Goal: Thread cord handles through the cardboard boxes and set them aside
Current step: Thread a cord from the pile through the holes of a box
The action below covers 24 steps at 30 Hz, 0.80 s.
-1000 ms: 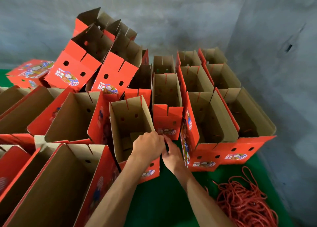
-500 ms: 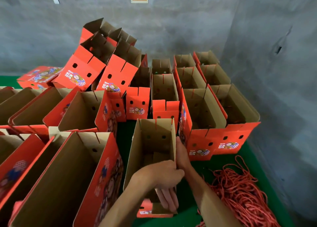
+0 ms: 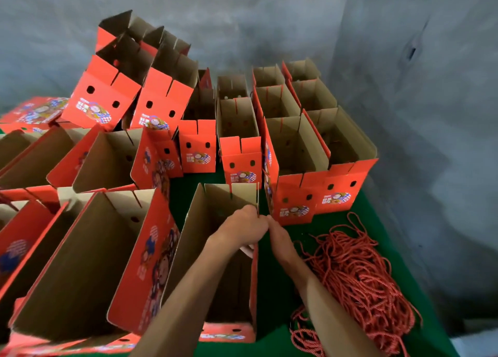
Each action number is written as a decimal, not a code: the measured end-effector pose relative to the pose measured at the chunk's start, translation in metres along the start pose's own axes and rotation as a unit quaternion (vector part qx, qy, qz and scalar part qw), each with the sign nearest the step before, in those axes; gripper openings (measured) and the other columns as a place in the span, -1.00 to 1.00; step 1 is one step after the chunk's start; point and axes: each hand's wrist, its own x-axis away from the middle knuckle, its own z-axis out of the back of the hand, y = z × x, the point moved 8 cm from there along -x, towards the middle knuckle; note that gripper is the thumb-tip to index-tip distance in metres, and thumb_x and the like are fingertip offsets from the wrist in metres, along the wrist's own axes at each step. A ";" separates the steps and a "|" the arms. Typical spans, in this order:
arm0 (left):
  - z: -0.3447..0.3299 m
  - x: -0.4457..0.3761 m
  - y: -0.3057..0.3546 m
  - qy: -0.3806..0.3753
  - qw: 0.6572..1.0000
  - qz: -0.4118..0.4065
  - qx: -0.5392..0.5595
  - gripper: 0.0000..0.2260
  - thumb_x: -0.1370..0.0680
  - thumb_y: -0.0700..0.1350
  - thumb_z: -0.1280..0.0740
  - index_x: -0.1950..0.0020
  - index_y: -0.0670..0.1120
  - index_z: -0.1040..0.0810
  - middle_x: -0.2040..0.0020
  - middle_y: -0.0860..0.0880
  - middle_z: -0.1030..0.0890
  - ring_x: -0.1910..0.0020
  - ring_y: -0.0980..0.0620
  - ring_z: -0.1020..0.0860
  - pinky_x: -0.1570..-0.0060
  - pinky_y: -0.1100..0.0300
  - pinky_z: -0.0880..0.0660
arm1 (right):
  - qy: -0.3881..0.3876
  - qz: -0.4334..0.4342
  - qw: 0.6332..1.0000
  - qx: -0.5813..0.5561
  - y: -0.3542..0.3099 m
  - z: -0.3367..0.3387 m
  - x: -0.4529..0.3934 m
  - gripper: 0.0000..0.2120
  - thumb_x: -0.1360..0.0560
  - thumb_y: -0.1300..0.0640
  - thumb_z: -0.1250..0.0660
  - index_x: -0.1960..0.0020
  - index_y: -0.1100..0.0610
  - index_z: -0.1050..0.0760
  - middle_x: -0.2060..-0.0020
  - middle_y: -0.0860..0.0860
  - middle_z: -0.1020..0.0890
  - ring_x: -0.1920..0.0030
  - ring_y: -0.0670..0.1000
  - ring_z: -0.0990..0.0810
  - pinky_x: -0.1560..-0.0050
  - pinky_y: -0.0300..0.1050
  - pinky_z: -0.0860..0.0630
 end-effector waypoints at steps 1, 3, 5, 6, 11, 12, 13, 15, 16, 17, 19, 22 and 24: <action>-0.002 0.000 -0.001 -0.005 1.000 0.000 -0.002 -0.78 -0.68 -0.05 -0.17 -0.23 -0.12 -0.48 -0.05 -0.12 -0.64 0.10 -0.05 -0.70 0.14 0.03 -0.71 | -0.001 -0.023 0.999 0.027 0.010 0.004 0.003 -0.72 -0.73 -0.03 -0.13 -0.16 -0.21 -0.62 -0.08 -0.16 -0.69 -0.16 -0.12 -0.63 -0.23 -0.13 -0.52; -0.002 0.000 -0.003 -0.005 1.000 -0.002 -0.030 -0.80 -0.67 -0.07 -0.17 -0.21 -0.12 -0.48 -0.13 -0.13 -0.62 -0.03 -0.13 -0.66 -0.05 -0.09 -0.67 | 0.025 -0.063 0.986 0.154 0.033 0.021 0.004 -0.71 -0.68 0.05 -0.25 -0.36 0.06 -0.56 -0.21 0.06 -0.67 -0.22 0.06 -0.63 -0.26 -0.04 -0.52; -0.004 0.003 -0.004 -0.023 0.998 -0.004 -0.062 -0.82 -0.65 -0.11 -0.17 -0.16 -0.13 -0.51 -0.11 -0.10 -0.63 -0.07 -0.10 -0.63 -0.20 -0.12 -0.59 | 0.054 -0.132 0.955 0.258 0.060 0.044 0.014 -0.68 -0.62 0.17 -0.26 -0.35 0.16 -0.55 -0.21 0.15 -0.66 -0.21 0.16 -0.64 -0.22 -0.02 -0.56; -0.008 0.005 -0.005 -0.043 0.996 -0.007 -0.079 -0.80 -0.65 -0.13 -0.17 -0.17 -0.14 -0.53 -0.12 -0.10 -0.64 -0.08 -0.08 -0.62 -0.24 -0.12 -0.56 | 0.060 -0.157 0.944 0.285 0.073 0.054 0.021 -0.70 -0.60 0.20 -0.24 -0.30 0.17 -0.57 -0.18 0.17 -0.67 -0.19 0.18 -0.64 -0.19 0.00 -0.58; -0.010 0.009 -0.024 -0.055 0.995 0.015 -0.076 -0.80 -0.64 -0.12 -0.18 -0.19 -0.13 -0.51 -0.12 -0.08 -0.63 -0.02 -0.05 -0.65 -0.17 -0.08 -0.60 | 0.008 -0.155 0.904 0.398 0.108 0.066 0.045 -0.71 -0.60 0.05 -0.33 -0.26 0.15 -0.52 -0.25 0.10 -0.51 -0.20 0.16 -0.60 -0.18 0.00 -0.53; -0.010 0.009 -0.027 -0.055 0.997 0.027 -0.042 -0.84 -0.65 -0.13 -0.17 -0.13 -0.12 -0.50 -0.08 -0.09 -0.64 0.09 -0.04 -0.69 -0.03 -0.05 -0.65 | -0.002 -0.149 0.897 0.415 0.109 0.063 0.045 -0.72 -0.60 0.02 -0.34 -0.24 0.13 -0.55 -0.24 0.08 -0.52 -0.20 0.15 -0.61 -0.18 -0.01 -0.55; -0.010 0.010 -0.029 -0.059 0.997 0.040 0.002 -0.87 -0.66 -0.13 -0.15 -0.08 -0.10 -0.48 -0.02 -0.10 -0.65 0.21 -0.04 -0.72 0.14 0.01 -0.68 | -0.010 -0.151 0.890 0.429 0.111 0.061 0.045 -0.74 -0.60 -0.01 -0.34 -0.20 0.12 -0.58 -0.20 0.08 -0.58 -0.17 0.13 -0.63 -0.16 -0.01 -0.57; -0.009 0.014 -0.029 -0.049 0.996 0.060 0.052 -0.87 -0.67 -0.13 -0.14 -0.02 -0.05 -0.46 0.06 -0.08 -0.64 0.32 0.00 -0.71 0.35 0.13 -0.64 | -0.015 -0.161 0.884 0.439 0.114 0.056 0.044 -0.77 -0.59 -0.03 -0.34 -0.10 0.10 -0.64 -0.10 0.07 -0.67 -0.12 0.11 -0.67 -0.11 -0.01 -0.61; -0.008 0.015 -0.031 -0.041 0.995 0.065 0.060 -0.88 -0.66 -0.12 -0.14 -0.05 -0.03 -0.47 0.05 -0.06 -0.64 0.29 0.01 -0.70 0.38 0.16 -0.62 | -0.012 -0.162 0.883 0.440 0.112 0.054 0.045 -0.77 -0.58 -0.04 -0.33 -0.08 0.09 -0.64 -0.07 0.06 -0.69 -0.11 0.10 -0.68 -0.09 -0.03 -0.61; -0.009 0.016 -0.033 -0.037 0.994 0.070 0.071 -0.88 -0.66 -0.12 -0.14 -0.12 -0.02 -0.45 0.01 -0.05 -0.63 0.20 -0.02 -0.69 0.39 0.17 -0.62 | -0.008 -0.153 0.885 0.439 0.108 0.051 0.046 -0.78 -0.58 -0.05 -0.33 -0.06 0.07 -0.64 -0.06 0.04 -0.67 -0.11 0.09 -0.67 -0.06 -0.06 -0.59; -0.011 0.019 -0.038 -0.036 0.991 0.076 0.101 -0.78 -0.64 -0.14 -0.15 -0.28 0.01 -0.37 -0.11 -0.09 -0.60 0.00 -0.11 -0.65 0.28 0.10 -0.66 | 0.012 -0.118 0.907 0.405 0.100 0.045 0.045 -0.82 -0.59 -0.07 -0.34 0.04 0.03 -0.59 -0.02 0.00 -0.60 -0.06 0.06 -0.63 0.02 -0.10 -0.51; -0.012 0.021 -0.042 -0.050 0.987 0.073 0.133 -0.61 -0.62 -0.16 -0.18 -0.44 0.04 -0.26 -0.27 -0.15 -0.53 -0.19 -0.19 -0.58 -0.02 -0.03 -0.62 | 0.046 -0.092 0.976 0.190 0.085 0.036 0.042 -0.77 -0.58 -0.01 -0.43 0.19 0.07 -0.54 0.16 0.02 -0.64 0.15 0.00 -0.63 0.17 -0.12 -0.50; -0.010 0.022 -0.045 -0.053 0.986 0.083 0.135 -0.59 -0.64 -0.15 -0.17 -0.48 -0.01 -0.22 -0.29 -0.19 -0.51 -0.21 -0.21 -0.57 -0.01 -0.02 -0.60 | 0.057 -0.117 0.991 -0.017 0.076 0.030 0.041 -0.83 -0.58 0.07 -0.45 0.06 0.18 -0.60 0.19 0.14 -0.69 0.26 0.03 -0.66 0.26 -0.11 -0.58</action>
